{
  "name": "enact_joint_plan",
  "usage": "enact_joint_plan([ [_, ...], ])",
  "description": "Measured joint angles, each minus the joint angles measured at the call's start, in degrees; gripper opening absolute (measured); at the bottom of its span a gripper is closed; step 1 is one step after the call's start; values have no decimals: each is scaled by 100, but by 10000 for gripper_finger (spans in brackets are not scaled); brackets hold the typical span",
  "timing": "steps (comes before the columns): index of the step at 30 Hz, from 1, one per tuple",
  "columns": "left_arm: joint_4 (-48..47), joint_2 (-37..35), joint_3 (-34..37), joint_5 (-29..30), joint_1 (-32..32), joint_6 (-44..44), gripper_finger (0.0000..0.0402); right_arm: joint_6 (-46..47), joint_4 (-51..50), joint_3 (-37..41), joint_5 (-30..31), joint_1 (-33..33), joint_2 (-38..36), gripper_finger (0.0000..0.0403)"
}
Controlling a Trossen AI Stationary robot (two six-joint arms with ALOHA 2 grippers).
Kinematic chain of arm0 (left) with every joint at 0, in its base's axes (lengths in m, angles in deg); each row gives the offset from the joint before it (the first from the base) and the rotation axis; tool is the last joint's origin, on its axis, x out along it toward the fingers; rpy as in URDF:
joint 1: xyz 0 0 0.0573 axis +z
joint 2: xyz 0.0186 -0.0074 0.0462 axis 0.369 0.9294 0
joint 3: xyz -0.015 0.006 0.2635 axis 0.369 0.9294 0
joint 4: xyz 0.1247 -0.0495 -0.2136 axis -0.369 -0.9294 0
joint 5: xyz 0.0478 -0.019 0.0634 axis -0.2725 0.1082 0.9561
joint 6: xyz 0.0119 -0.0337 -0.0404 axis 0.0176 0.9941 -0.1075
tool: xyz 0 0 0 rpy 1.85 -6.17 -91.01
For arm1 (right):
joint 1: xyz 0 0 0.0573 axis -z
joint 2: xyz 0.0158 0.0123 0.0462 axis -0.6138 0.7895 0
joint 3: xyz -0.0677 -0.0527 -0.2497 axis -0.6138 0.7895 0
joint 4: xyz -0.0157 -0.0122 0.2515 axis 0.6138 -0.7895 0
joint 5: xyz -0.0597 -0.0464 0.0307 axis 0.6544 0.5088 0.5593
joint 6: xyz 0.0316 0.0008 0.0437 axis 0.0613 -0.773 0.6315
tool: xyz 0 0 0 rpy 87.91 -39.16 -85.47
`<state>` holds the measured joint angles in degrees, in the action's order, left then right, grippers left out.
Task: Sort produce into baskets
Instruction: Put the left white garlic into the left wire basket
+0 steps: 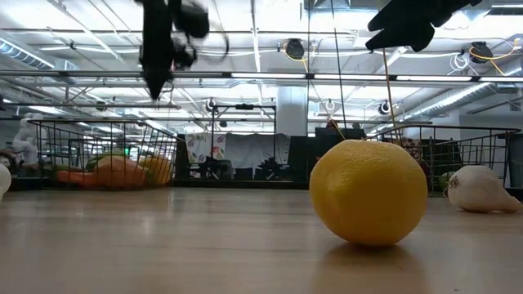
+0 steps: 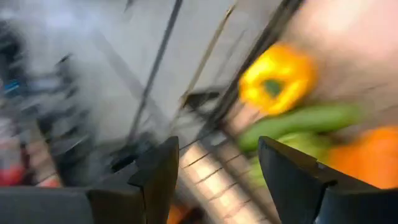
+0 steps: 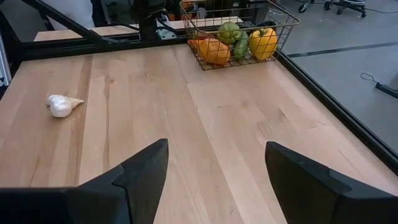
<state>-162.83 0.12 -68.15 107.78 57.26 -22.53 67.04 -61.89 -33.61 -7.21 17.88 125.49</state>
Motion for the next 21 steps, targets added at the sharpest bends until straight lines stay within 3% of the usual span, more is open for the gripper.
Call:
enact_joint_plan([
  [5,206,-597,-18,-1312,-1234,865,225,19,44,0,-11,0,2,258],
  [7,262,-705,50,-1481,-1947,1209,225,125,48,-6,-13,0,35,258],
  [13,1612,-649,592,-1496,-4262,2321,225,388,86,-9,-174,0,305,258],
  [17,3205,-425,1055,-875,-5548,2962,225,588,141,-9,-201,0,509,258],
  [21,4936,-63,1420,-452,-6405,3169,225,752,188,-9,-326,0,660,258],
])
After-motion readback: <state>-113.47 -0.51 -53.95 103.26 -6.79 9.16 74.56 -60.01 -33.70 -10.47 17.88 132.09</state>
